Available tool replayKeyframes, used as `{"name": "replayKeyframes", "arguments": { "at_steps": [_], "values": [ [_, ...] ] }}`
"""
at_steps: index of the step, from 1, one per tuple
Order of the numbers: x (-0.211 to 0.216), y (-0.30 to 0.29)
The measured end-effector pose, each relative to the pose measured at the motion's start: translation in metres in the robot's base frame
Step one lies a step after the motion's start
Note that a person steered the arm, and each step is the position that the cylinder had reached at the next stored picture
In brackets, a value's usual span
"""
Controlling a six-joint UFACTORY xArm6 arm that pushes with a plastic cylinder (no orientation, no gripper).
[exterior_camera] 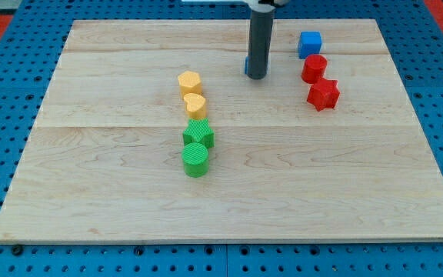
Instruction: Move the red circle bottom left to the blue triangle
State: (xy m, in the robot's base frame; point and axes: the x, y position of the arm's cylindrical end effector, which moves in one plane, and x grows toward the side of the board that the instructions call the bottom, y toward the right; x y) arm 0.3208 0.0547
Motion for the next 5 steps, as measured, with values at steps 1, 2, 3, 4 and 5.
{"name": "replayKeyframes", "arguments": {
  "at_steps": [1, 2, 3, 4, 5],
  "values": [
    [-0.024, 0.005],
    [-0.037, 0.020],
    [-0.036, 0.019],
    [-0.001, 0.020],
    [0.034, 0.038]
  ]
}}
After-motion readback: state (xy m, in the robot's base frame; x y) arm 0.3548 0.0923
